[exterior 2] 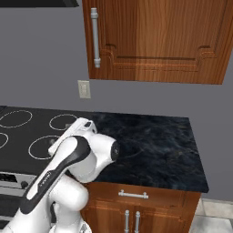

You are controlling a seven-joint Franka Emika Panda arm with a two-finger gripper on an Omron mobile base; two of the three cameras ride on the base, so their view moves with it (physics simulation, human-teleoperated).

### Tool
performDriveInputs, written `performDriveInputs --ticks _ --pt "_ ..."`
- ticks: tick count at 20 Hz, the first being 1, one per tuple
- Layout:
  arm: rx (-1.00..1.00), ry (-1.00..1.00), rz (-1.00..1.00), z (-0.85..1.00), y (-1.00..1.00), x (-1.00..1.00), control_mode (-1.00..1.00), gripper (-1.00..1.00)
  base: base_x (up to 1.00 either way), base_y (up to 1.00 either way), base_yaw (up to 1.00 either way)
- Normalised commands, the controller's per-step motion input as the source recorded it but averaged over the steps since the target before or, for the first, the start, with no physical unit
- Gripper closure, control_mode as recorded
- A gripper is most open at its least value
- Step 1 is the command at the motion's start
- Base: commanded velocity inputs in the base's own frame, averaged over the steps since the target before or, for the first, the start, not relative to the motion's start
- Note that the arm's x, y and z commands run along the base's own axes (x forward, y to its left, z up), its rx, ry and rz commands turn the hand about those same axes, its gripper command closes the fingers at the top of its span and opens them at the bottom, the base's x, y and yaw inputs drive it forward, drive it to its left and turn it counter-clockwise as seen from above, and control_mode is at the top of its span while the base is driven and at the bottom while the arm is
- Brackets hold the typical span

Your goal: Collect the turmeric, ketchup, and shaker from the cabinet and place them next to the stove.

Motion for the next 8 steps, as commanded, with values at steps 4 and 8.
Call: performDriveInputs --ticks 4,8 --pt "-0.14 0.01 -0.06 0.44 0.70 -0.67 -1.00 -1.00 0.00 0.00 0.00" --pt "-0.17 0.01 -0.05 0.41 0.83 -0.55 -1.00 -1.00 0.00 0.00 0.00"
